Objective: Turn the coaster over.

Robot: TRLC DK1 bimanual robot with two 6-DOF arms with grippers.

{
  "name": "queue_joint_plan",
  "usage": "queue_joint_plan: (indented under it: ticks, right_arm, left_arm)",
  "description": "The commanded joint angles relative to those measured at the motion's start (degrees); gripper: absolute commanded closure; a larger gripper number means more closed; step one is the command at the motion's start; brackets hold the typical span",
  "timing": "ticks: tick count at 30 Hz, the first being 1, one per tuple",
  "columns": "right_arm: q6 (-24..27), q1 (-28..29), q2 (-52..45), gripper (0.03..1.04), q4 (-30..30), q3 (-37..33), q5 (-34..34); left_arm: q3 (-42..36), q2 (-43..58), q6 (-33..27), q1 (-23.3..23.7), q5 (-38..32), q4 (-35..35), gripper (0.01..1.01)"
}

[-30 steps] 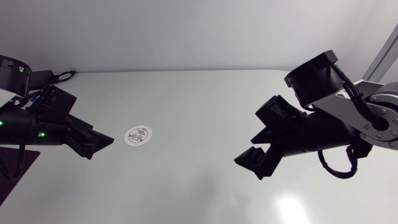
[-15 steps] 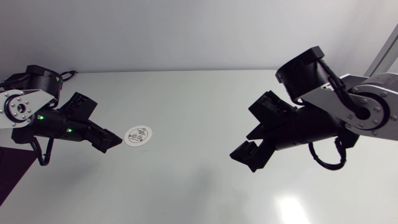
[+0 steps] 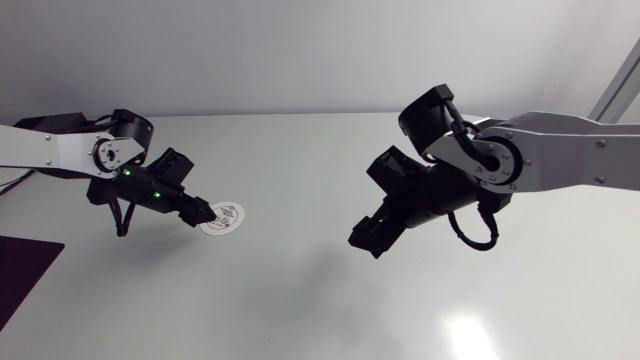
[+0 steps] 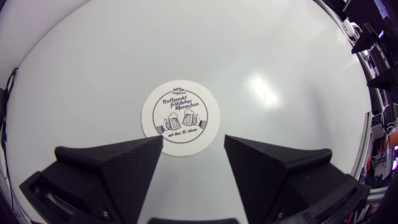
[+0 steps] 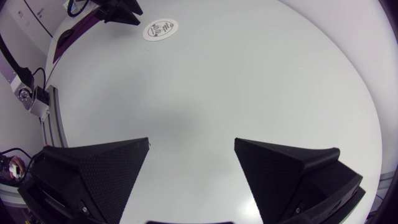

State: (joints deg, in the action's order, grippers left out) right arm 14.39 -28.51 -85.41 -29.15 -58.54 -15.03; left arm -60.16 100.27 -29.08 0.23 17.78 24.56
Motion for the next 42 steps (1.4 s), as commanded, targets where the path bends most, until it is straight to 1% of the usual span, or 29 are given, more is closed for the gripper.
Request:
queue_joint_plan:
  ticks: [1, 4, 10, 13, 15, 19, 24, 26, 31, 35, 37, 39, 41, 42]
  right_arm:
    - [1.16, 0.48, -1.69, 0.07, 0.67, -1.57, -0.71]
    - [1.78, 0.91, -2.75, 0.07, 0.76, -2.01, -1.15]
    - [2.22, 1.18, -4.15, 0.07, 1.20, -2.54, -1.41]
    - [2.22, 1.35, -4.68, 0.07, 1.55, -2.54, -1.50]
    - [2.22, 1.35, -4.95, 0.07, 1.64, -2.54, -1.50]
    - [2.22, 1.27, -4.95, 0.07, 1.72, -2.28, -1.67]
    - [2.04, 0.83, -4.95, 0.07, 1.90, -1.92, -1.67]
    - [1.95, 0.65, -5.47, 0.07, 1.99, -2.01, -1.67]
    - [1.87, -0.67, -9.16, 0.07, 2.60, -2.98, -2.64]
    - [1.87, -1.55, -13.82, 0.07, 3.04, -4.65, -4.66]
    - [2.13, -2.16, -16.02, 0.10, 3.31, -5.44, -5.10]
    - [2.31, -3.22, -17.78, 0.17, 3.57, -6.58, -5.10]
    - [2.83, -4.27, -19.27, 0.20, 3.31, -8.17, -5.01]
    - [2.83, -4.71, -20.06, 0.26, 3.13, -9.04, -5.01]
  left_arm:
    - [-3.21, 3.62, -1.15, -0.49, 0.41, -0.39, 0.784]
    - [-4.53, 6.61, -1.15, -0.84, -0.29, -0.30, 0.789]
    - [-6.46, 12.76, -1.24, -1.55, -4.95, 0.49, 0.795]
    - [-6.72, 14.52, -1.86, -2.51, -6.18, 2.95, 0.795]
    - [-6.64, 14.96, -2.38, -4.18, -6.18, 5.59, 0.795]
    - [-6.11, 14.87, -3.09, -8.75, -6.27, 8.58, 0.795]
    - [-5.23, 12.67, -2.65, -15.26, -6.09, 10.42, 0.795]
    - [-4.97, 11.62, -2.47, -17.90, -5.39, 11.30, 0.795]
    - [-4.53, 8.28, -2.03, -21.50, -0.99, 12.80, 0.793]
    - [-3.65, 3.27, -1.77, -20.53, 1.56, 12.71, 0.793]
    - [-3.47, 1.24, -1.86, -18.86, 1.64, 12.62, 0.793]
    - [-3.65, 0.28, -1.94, -16.23, 1.64, 12.71, 0.793]
    - [-3.56, 0.19, -2.47, -14.03, 1.56, 12.71, 0.793]
    - [-3.47, 0.45, -2.82, -13.50, 1.56, 12.71, 0.793]
